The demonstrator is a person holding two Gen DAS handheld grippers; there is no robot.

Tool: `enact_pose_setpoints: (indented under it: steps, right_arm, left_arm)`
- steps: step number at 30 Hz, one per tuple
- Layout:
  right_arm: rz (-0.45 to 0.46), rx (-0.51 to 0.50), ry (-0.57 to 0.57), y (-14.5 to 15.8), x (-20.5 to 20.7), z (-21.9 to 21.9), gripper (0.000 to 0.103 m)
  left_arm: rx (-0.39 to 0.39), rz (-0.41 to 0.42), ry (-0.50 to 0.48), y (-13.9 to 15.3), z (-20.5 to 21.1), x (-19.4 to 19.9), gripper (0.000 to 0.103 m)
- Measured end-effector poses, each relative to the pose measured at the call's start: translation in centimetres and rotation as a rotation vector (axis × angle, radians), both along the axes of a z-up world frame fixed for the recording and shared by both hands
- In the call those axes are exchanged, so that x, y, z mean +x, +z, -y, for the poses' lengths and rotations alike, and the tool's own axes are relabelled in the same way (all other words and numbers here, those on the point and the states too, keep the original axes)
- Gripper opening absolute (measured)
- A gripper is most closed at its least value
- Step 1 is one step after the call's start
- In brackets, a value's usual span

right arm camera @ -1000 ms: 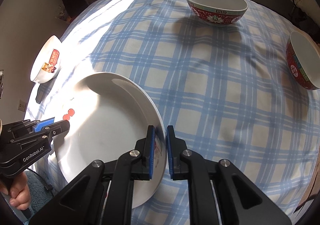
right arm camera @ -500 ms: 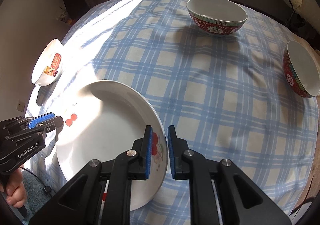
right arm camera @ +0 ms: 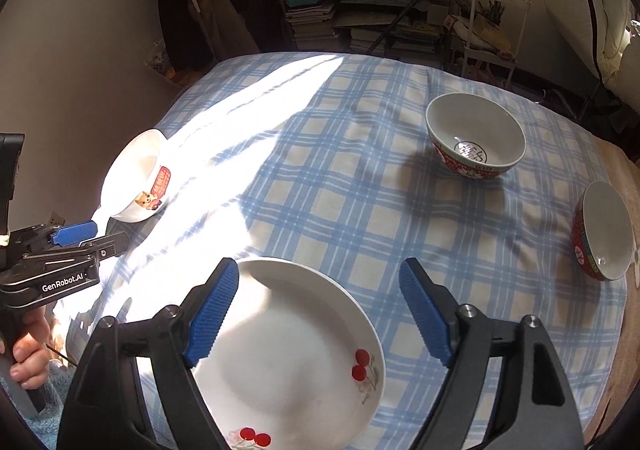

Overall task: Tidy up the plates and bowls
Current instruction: 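Lower the plates onto the stack and open both tools, then close the left tool on a white bowl rim while the right tool grips another bowl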

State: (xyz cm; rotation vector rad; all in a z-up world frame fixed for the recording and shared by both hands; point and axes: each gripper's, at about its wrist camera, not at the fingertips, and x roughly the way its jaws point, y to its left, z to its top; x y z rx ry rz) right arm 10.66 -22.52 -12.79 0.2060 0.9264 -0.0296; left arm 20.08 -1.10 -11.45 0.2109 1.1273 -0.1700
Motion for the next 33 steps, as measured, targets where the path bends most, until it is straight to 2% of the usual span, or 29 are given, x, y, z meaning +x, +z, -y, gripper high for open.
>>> enact_pose_setpoints:
  steps: [5,7,16,22,33]
  right_arm:
    - [0.012,-0.018,0.028,0.2,2.5,-1.5,0.101]
    - [0.014,-0.014,0.041,0.3,3.4,-2.3,0.101]
    - [0.012,-0.018,0.135,1.3,8.4,-7.0,0.101]
    - [-0.014,0.010,0.185,0.6,11.8,-9.7,0.101]
    - [-0.055,0.069,0.222,-1.1,16.9,-13.2,0.100]
  left_arm:
    - [0.038,0.072,0.058,1.7,-2.6,2.4,0.077]
    - [0.029,0.077,0.080,2.1,-3.8,3.3,0.078]
    - [-0.001,0.018,0.225,0.3,-7.8,6.6,0.078]
    - [0.022,-0.003,0.247,-1.2,-8.3,8.0,0.079]
    - [-0.009,-0.063,0.283,-3.8,-9.9,10.5,0.078]
